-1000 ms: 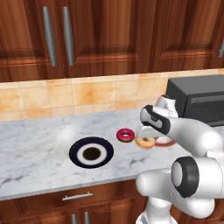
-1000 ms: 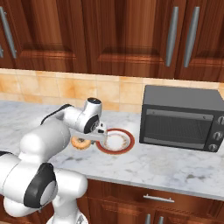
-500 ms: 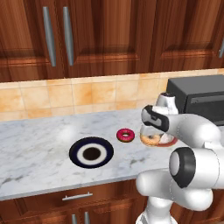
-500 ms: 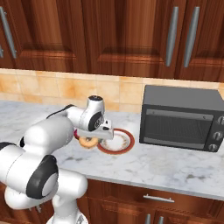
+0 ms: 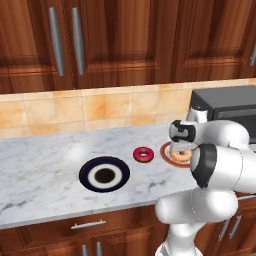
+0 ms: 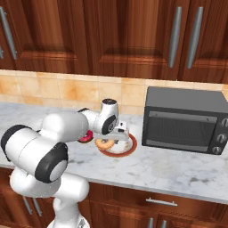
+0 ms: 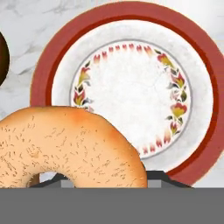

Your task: Place the pastries on the plates.

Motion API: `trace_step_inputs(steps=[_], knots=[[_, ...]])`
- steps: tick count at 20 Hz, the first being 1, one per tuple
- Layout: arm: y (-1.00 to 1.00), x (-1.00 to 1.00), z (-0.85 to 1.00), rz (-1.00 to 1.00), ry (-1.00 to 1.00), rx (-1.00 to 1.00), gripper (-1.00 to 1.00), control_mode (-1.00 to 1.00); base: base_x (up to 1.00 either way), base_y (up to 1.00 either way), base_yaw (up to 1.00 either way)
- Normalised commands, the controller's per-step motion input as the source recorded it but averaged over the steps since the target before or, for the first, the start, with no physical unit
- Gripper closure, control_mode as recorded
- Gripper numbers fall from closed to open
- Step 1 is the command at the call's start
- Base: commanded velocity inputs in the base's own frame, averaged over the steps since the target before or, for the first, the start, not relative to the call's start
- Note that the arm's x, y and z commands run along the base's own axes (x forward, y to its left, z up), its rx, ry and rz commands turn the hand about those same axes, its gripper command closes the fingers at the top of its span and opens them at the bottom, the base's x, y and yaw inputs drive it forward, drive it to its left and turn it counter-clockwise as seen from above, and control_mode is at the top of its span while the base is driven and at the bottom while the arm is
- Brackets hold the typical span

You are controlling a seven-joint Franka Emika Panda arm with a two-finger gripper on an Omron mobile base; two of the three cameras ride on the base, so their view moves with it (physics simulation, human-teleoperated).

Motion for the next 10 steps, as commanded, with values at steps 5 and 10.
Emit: trace_step_inputs(steps=[5, 10], knots=[[-0.41, 0.92, 0.00, 0.06, 0.00, 0.06, 1.00, -1.00, 0.00, 0.00, 0.00], [0.00, 0.60, 0.00, 0.00, 0.00, 0.00, -1.00, -1.00, 0.00, 0.00, 0.00]])
